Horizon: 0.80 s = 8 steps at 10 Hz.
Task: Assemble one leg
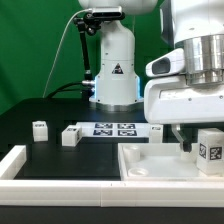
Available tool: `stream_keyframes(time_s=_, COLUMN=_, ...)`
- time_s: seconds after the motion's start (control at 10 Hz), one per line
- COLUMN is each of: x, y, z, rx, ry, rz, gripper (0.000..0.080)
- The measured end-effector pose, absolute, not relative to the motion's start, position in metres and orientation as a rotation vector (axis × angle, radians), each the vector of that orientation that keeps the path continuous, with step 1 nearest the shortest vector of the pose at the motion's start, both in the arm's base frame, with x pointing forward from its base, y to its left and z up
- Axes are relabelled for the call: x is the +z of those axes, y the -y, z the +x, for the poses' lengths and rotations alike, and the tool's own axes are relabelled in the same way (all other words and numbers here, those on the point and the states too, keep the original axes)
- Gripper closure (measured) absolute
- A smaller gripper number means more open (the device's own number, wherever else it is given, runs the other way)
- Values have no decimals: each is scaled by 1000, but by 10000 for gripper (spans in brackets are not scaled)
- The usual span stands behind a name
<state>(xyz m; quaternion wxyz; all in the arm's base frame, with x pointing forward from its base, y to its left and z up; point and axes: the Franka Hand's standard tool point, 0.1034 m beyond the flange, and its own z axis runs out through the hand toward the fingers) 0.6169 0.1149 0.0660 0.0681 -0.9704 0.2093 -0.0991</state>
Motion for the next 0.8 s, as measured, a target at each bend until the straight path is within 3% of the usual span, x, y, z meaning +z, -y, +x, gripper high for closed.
stream_keyframes(time_s=0.4, x=71, y=-122, z=613, rx=-295, ry=-11, rz=-3046, gripper=151)
stream_keyframes(time_s=0.7, x=70, y=-122, z=612, rx=-296, ry=5, rz=-3048, gripper=181)
stream_keyframes(time_s=0.8, x=70, y=-122, z=612, rx=-296, ry=5, rz=-3048, gripper=358)
